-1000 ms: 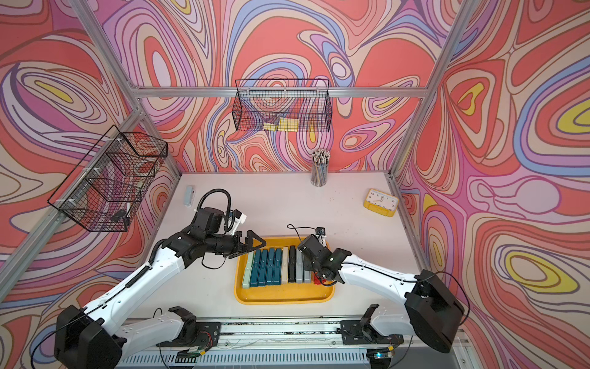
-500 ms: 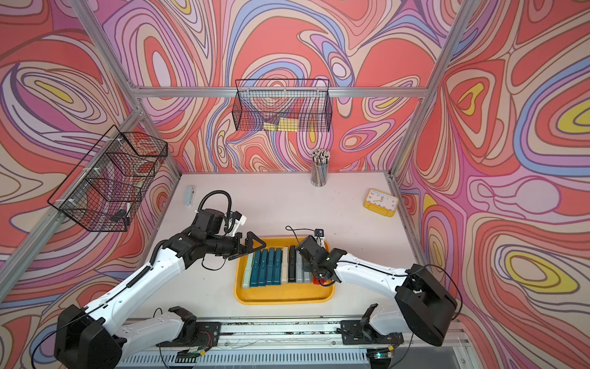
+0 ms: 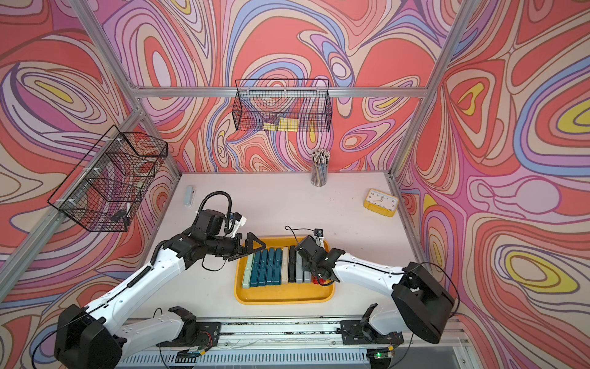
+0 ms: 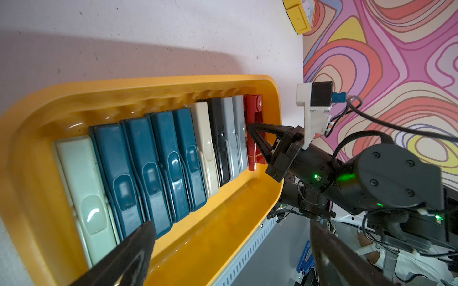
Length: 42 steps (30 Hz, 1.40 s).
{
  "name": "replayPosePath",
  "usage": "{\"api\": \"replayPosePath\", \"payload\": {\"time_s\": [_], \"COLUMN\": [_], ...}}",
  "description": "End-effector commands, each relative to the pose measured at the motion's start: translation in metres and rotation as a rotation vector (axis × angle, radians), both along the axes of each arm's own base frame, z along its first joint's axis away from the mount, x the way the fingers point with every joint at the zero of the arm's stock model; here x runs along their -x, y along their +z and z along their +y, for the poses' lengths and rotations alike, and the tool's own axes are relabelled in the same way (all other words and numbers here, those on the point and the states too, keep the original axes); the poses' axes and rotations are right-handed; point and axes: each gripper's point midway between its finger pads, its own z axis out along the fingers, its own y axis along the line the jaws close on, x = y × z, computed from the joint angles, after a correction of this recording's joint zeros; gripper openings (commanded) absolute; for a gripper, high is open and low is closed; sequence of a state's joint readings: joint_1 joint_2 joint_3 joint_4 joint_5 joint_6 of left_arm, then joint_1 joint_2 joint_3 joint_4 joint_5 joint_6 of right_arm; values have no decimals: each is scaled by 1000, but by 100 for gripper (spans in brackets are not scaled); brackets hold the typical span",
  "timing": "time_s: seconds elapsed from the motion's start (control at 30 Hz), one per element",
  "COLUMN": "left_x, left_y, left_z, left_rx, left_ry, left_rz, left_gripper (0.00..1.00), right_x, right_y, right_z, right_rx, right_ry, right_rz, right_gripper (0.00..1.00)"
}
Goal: Put the pruning pliers into the storage box
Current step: Place the pruning pliers in the storage box.
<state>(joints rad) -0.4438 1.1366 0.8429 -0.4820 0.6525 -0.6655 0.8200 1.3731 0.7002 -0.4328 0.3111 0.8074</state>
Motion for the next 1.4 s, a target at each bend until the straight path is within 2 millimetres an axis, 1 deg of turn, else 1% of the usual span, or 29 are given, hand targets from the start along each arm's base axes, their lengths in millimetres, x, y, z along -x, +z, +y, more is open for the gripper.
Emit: {"api": "replayPosePath", "payload": {"time_s": [0.0, 0.03, 0.13, 0.23, 0.53, 0.8, 1.2, 1.3, 1.37], "left_x": [0, 0, 0, -1, -1, -2, -3, -5, -10], "left_y": [-1, -1, -1, -1, -3, -2, -3, 1, 3], "left_z": [3, 3, 3, 3, 3, 1, 2, 4, 11], "left_rx": [-3, -2, -1, 0, -2, 3, -1, -26, -75], "left_ry": [11, 13, 12, 13, 13, 10, 12, 4, 3], "left_rz": [-4, -3, -4, -3, 0, 0, -3, -24, -41], "left_gripper": [99, 99, 99, 99, 99, 99, 99, 99, 99], "right_x": [2, 2, 1, 2, 2, 0, -1, -2, -2], "right_y": [-6, -6, -4, -4, -1, 8, 32, 41, 53], "right_z": [-2, -2, -3, -4, -5, -4, -1, 2, 4], "right_rx": [17, 18, 16, 18, 18, 11, -27, -48, -65], "right_ry": [-10, -11, -12, -15, -18, -14, -2, 9, 24], "right_rz": [10, 8, 5, 4, -2, -16, -50, -67, -93], "right_gripper": [5, 7, 9, 13, 14, 16, 18, 18, 20]}}
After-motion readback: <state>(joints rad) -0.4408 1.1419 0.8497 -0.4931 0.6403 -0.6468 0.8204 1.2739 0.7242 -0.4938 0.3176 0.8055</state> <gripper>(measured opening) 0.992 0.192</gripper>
